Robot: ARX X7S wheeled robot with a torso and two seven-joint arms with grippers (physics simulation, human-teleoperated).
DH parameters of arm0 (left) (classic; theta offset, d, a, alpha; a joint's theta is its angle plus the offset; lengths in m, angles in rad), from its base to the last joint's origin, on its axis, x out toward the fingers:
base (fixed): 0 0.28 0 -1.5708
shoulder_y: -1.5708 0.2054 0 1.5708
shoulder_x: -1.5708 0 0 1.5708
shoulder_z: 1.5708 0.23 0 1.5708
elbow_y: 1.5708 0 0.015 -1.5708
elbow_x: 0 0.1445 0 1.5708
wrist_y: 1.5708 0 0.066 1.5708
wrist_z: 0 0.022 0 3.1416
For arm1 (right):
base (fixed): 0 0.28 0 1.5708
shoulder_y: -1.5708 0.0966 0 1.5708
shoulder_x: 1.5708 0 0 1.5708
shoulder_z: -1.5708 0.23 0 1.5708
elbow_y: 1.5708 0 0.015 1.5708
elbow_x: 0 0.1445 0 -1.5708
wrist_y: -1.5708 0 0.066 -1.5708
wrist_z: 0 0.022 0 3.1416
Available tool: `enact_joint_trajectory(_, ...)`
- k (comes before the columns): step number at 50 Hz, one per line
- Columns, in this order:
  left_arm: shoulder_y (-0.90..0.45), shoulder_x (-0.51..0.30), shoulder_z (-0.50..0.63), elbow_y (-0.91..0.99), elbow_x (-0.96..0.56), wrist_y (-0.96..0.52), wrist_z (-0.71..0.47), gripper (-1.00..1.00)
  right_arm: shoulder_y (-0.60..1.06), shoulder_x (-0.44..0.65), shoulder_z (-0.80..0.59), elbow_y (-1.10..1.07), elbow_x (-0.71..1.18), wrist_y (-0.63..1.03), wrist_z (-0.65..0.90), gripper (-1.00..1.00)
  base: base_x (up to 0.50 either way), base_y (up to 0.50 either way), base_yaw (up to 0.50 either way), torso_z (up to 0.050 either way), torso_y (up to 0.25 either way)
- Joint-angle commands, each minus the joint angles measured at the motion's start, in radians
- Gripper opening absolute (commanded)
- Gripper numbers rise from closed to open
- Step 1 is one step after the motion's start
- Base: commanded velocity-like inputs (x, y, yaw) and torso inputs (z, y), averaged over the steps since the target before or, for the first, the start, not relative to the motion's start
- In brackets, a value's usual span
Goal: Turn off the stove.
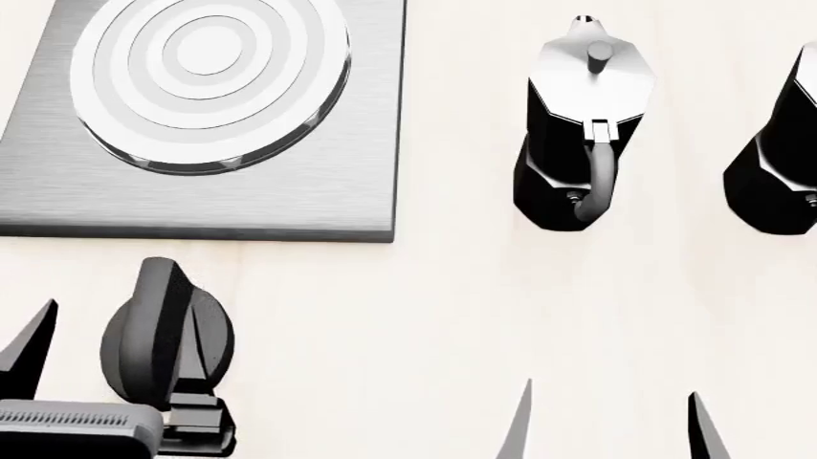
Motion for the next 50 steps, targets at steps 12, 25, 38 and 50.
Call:
enact_joint_trajectory(12,-0.010,0.000,0.000,-0.062,0.000,0.026,-0.009,1.00,0.000,0.006,-0.003,-0.004,0.002,0.000,0.007,1.00,0.00,0.00,0.00,0.000,0.000)
enact_joint_trajectory(25,-0.007,-0.004,-0.001,-0.085,0.002,0.041,-0.017,1.00,-0.002,0.009,-0.006,-0.005,0.002,-0.001,0.010,1.00,0.00,0.00,0.00,0.000,0.000)
enact_joint_trajectory(38,-0.002,-0.009,-0.008,-0.113,-0.007,0.055,-0.021,1.00,0.001,0.010,-0.010,0.001,0.003,-0.001,0.013,1.00,0.00,0.00,0.00,0.000,0.000)
enact_joint_trajectory(50,0.007,-0.014,-0.017,-0.132,-0.022,0.061,-0.024,1.00,0.002,0.012,-0.013,0.004,0.004,-0.004,0.015,1.00,0.00,0.00,0.00,0.000,0.000)
